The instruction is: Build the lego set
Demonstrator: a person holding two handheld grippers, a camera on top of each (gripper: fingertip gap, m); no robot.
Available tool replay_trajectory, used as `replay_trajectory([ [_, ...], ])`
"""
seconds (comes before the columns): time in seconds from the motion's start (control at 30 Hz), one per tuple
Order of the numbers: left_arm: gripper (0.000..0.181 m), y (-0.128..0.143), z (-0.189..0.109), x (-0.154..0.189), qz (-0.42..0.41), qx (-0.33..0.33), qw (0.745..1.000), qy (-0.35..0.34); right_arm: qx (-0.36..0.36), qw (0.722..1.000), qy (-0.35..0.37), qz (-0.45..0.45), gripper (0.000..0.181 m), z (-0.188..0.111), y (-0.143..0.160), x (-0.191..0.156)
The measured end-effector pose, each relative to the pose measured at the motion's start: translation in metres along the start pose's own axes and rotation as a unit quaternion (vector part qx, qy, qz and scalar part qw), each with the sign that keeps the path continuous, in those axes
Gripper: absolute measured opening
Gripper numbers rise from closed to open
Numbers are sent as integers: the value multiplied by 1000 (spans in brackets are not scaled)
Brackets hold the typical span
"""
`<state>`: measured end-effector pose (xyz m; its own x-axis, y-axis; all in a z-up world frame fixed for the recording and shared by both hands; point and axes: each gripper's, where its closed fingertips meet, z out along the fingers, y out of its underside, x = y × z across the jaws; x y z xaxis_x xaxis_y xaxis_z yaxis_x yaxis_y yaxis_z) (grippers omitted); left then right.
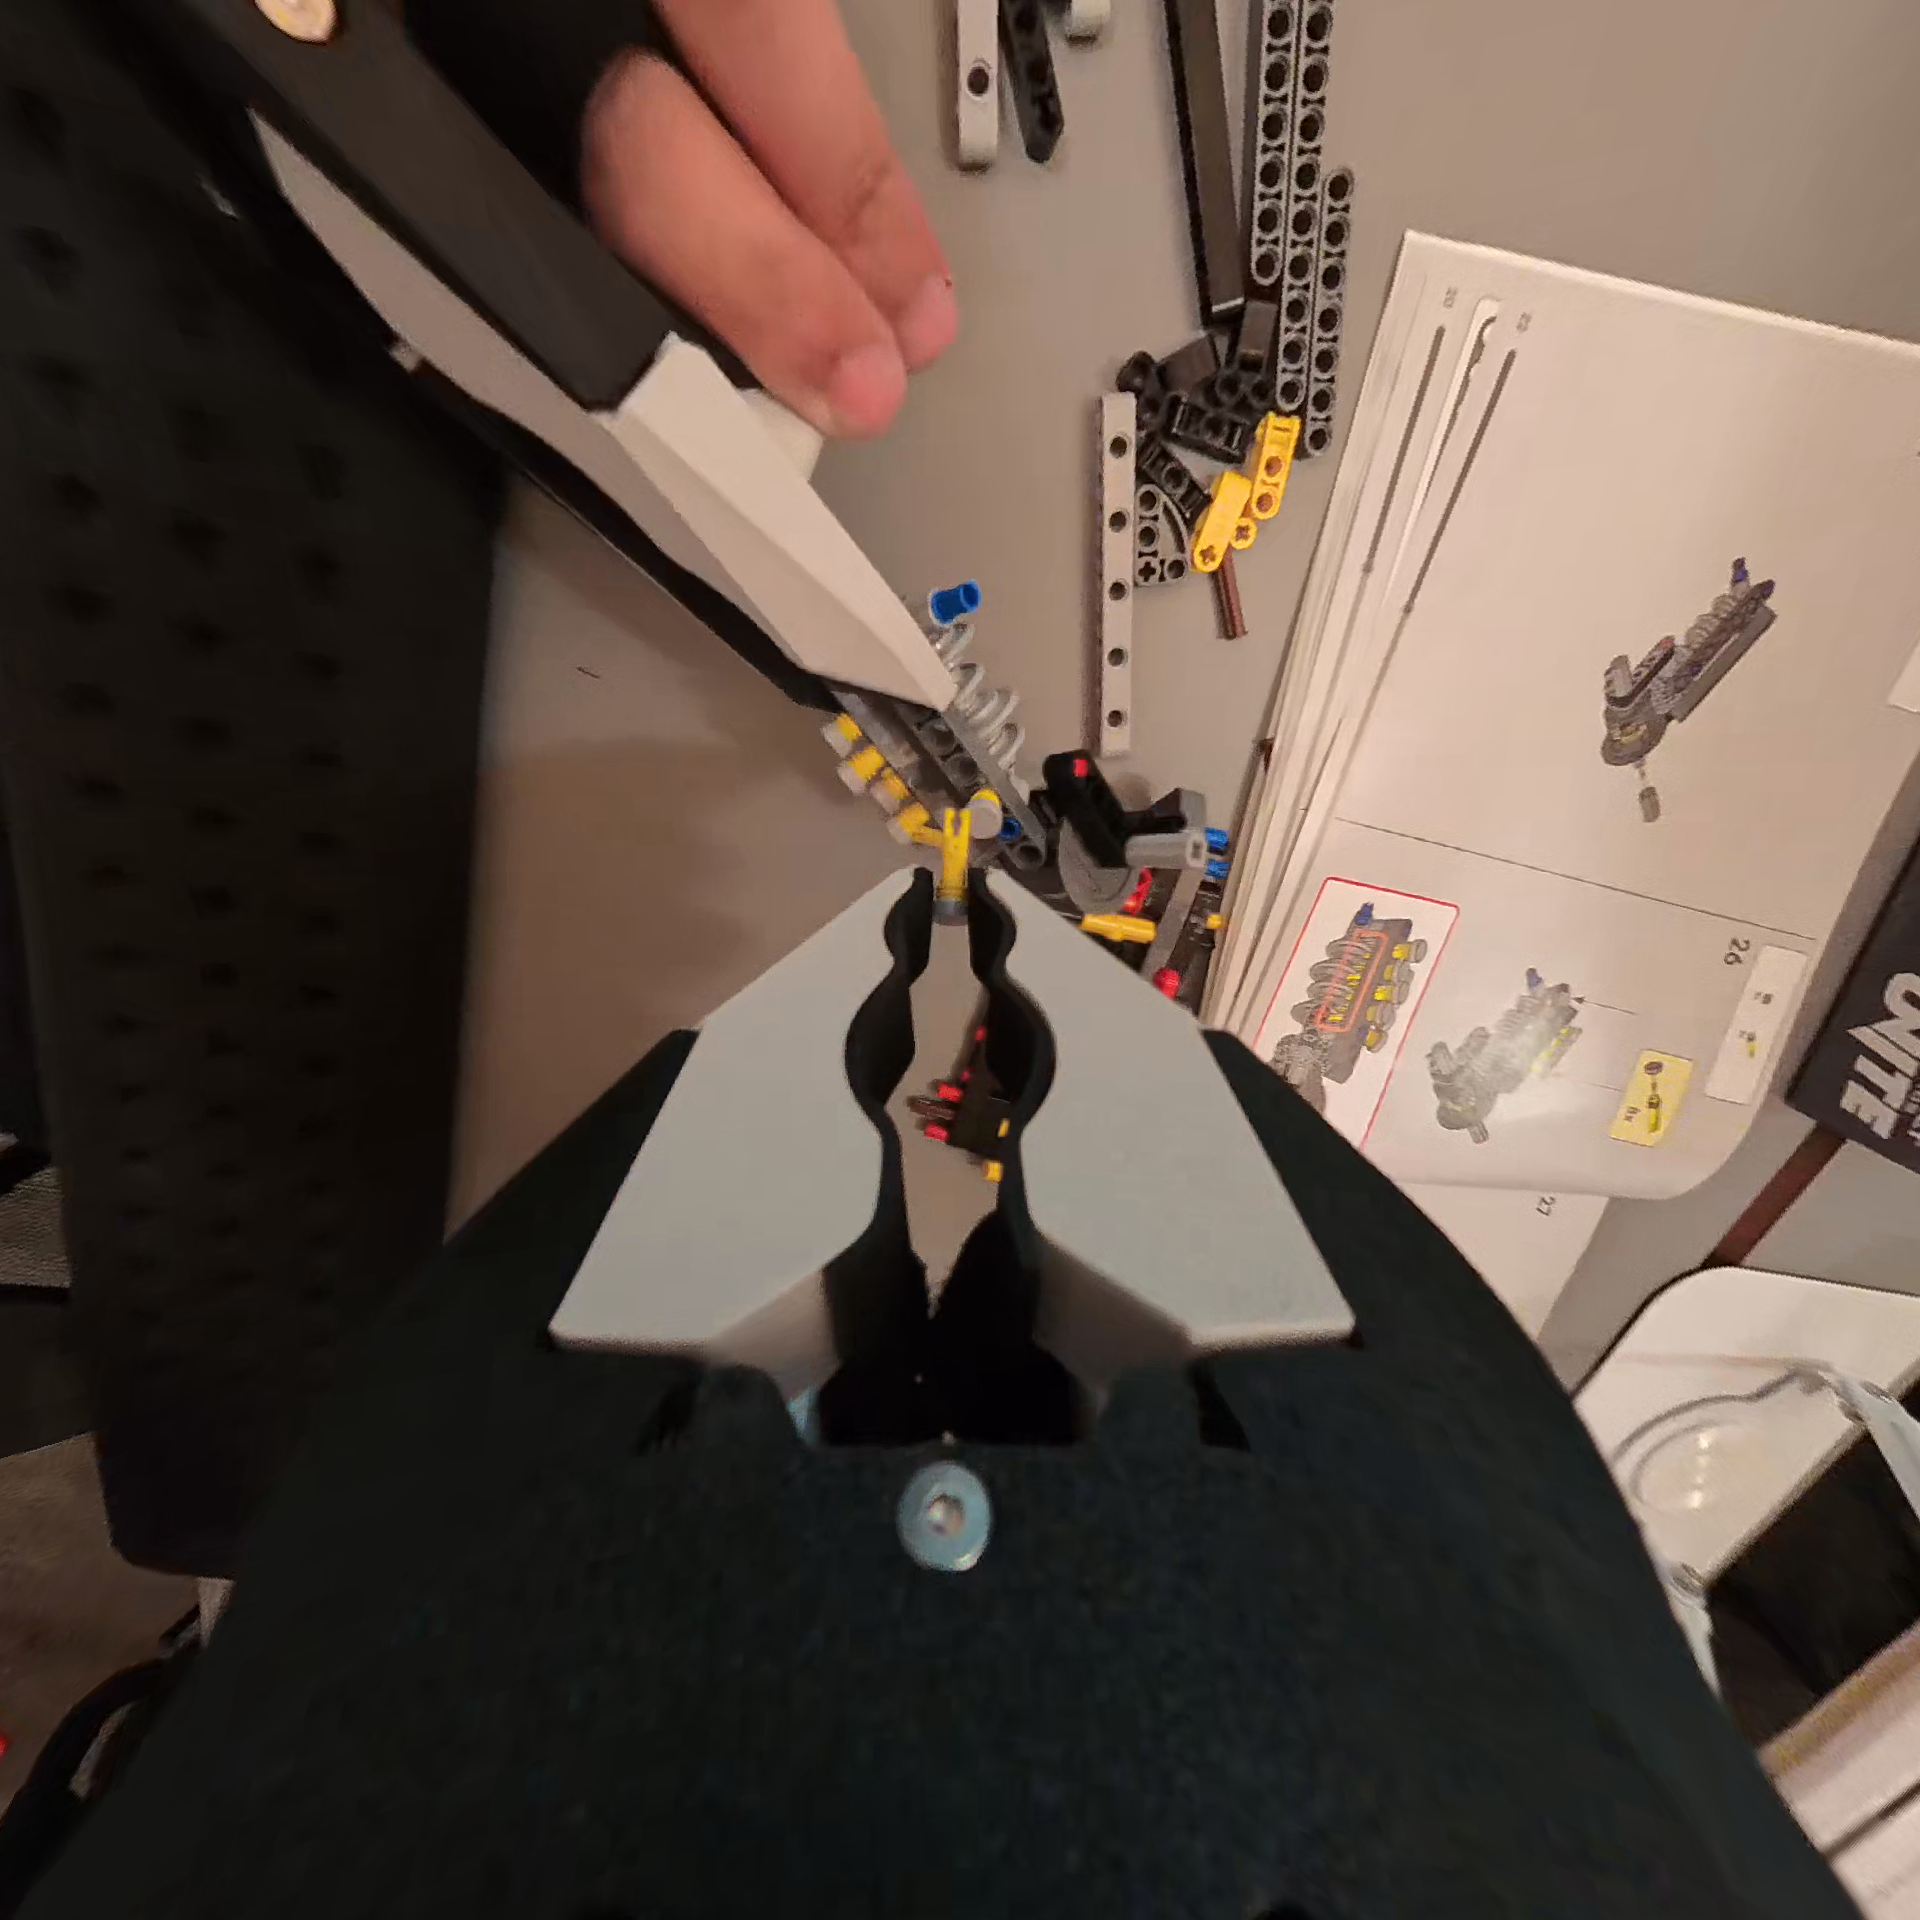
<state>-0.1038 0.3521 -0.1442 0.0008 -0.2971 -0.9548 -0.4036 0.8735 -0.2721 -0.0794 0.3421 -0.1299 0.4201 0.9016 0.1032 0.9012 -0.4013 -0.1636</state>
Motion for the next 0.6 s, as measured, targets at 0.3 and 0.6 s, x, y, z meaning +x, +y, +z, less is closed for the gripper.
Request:
replay_trajectory([
  [0.3,24,4,0,0,-102,17,994,46,-32,911,247,-329,6,-5,-9,18],
  [0.6,24,2,-1,3,-119,26,991,64,-108,745,386,-532,5,-4,-16,11],
])
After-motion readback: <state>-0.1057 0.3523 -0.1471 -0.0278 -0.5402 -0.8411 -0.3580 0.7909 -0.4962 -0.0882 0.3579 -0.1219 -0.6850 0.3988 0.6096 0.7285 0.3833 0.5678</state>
